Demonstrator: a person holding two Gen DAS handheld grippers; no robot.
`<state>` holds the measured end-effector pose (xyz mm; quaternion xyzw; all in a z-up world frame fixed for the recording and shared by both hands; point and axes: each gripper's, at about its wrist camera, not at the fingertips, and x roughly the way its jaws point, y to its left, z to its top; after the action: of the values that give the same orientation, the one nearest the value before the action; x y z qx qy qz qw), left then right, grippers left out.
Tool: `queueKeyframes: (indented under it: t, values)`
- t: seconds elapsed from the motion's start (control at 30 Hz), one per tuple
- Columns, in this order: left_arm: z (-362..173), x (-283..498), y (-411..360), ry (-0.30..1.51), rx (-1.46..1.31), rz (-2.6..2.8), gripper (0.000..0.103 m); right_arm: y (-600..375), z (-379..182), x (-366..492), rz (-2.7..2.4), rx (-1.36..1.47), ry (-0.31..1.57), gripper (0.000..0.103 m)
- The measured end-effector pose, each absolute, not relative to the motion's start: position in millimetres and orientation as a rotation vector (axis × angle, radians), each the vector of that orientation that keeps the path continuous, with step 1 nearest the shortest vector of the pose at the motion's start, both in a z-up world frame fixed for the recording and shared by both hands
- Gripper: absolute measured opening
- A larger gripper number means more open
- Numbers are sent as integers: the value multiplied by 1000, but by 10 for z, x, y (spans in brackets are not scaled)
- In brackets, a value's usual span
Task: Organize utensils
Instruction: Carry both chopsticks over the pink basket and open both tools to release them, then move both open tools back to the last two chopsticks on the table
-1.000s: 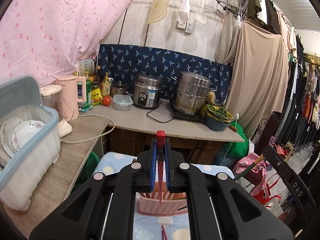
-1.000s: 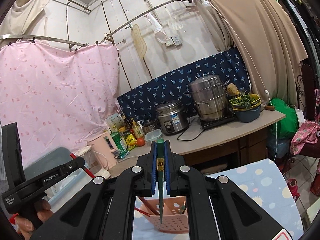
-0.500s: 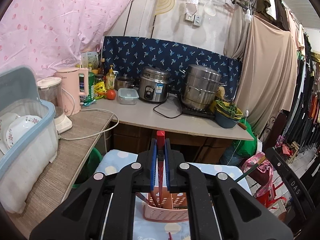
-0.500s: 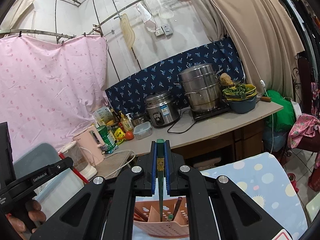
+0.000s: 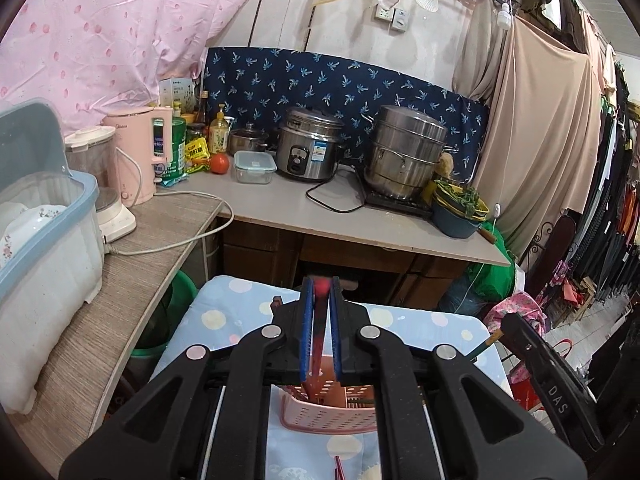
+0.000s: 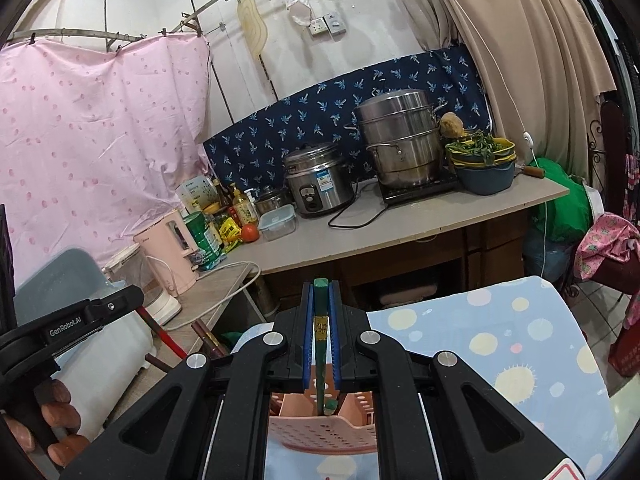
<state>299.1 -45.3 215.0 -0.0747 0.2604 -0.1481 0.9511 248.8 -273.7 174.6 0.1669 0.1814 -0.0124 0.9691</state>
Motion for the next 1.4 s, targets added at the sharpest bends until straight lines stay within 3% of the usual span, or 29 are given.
queueKeyframes:
  t: [0.1, 0.17, 0.3, 0.93, 1.4]
  values:
    - [2124, 3001, -462, 543, -152, -309, 14, -2709, 1746, 2459, -31, 323, 359, 27]
    - [2116, 3000, -455, 547, -156, -309, 22, -2701, 1757, 2438, -30, 321, 355, 28]
    - [2117, 2994, -452, 546, -156, -309, 29, -2686, 1772, 2400, -29, 316, 352, 29]
    - [2062, 2698, -435, 576, -155, -341, 32, -2609, 1642, 2089, -21, 311, 378, 29]
    - [1635, 2298, -375, 663, -151, -360, 32, -2492, 1207, 1589, -15, 291, 472, 29]
